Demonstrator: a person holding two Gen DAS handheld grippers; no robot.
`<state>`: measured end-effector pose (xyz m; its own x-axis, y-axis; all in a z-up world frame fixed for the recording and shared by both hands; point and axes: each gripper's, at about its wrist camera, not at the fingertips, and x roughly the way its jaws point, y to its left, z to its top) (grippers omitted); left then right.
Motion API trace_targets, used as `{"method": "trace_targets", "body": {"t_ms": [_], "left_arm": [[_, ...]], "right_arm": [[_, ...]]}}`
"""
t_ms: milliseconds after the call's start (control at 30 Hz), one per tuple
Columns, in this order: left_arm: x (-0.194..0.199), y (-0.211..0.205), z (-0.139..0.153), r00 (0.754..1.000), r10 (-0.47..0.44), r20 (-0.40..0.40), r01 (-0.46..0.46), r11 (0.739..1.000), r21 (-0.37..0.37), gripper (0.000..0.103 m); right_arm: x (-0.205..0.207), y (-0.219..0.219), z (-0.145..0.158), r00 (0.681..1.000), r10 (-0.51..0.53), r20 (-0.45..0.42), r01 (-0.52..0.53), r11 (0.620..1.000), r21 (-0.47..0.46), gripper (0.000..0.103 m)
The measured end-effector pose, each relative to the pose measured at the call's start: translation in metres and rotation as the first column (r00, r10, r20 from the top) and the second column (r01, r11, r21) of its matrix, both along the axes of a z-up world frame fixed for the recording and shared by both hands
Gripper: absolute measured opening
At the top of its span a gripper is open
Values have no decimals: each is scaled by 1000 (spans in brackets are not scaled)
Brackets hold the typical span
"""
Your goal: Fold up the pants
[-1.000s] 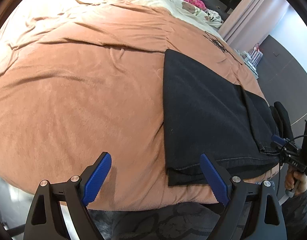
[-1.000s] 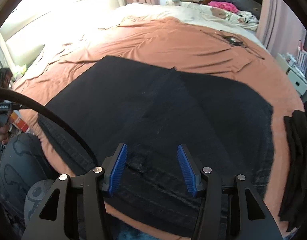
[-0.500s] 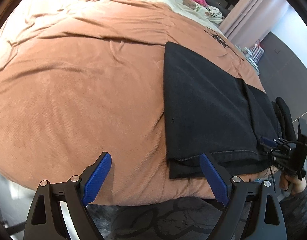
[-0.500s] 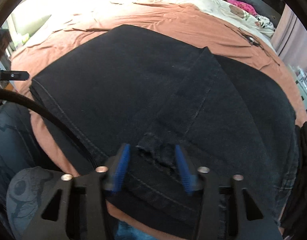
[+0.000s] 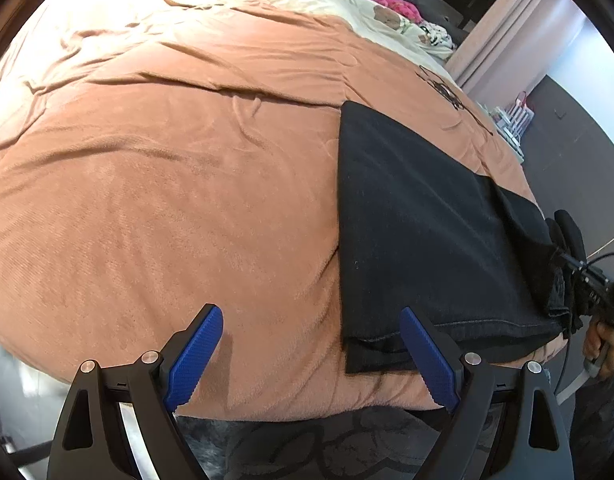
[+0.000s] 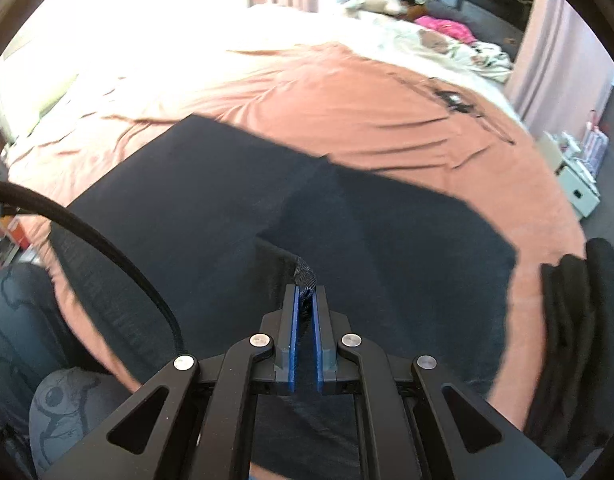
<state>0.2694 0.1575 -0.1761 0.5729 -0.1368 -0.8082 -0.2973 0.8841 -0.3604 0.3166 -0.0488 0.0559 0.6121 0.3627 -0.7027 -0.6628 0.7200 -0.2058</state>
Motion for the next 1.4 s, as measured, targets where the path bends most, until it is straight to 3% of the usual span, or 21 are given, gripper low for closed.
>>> {"method": "trace_targets", "body": {"t_ms": [233,367,567,767,933,1067,1200,1333,1400], "left_arm": [[4,-2,3,1000,1,-3,-1,1000,15,91],[7,-3,1,1000,1,-5,-1,1000,-14,91],[14,-5,-1,1000,-8,-8,8,1000,-11,91],[20,-8,-2,1000,-27,-7,27,1000,-6,91],[26,-6,-4,999,-32,-16,32,999,-13,91],[33,-4,-6,999,-44,-9,43,998,-39,91],[45,-1,-9,998,-56,-9,55,997,-62,91],[57,0,-10,997,-80,-6,79,995,-65,89],[63,1,-11,996,-89,-7,88,994,-70,82]], "right_arm": [[23,-26,29,994,-82,75,80,996,25,3],[40,-36,35,985,-135,106,133,991,25,3],[73,-43,24,968,-241,77,238,970,47,3],[99,-27,19,962,-267,54,267,964,11,3],[111,-38,30,925,-377,45,376,926,15,7],[100,-47,34,932,-361,-25,362,927,99,19],[81,-49,25,941,-324,-99,335,933,129,20],[61,-48,16,943,-322,-85,330,938,108,20],[52,-48,13,950,-294,-106,306,945,120,32]]}}
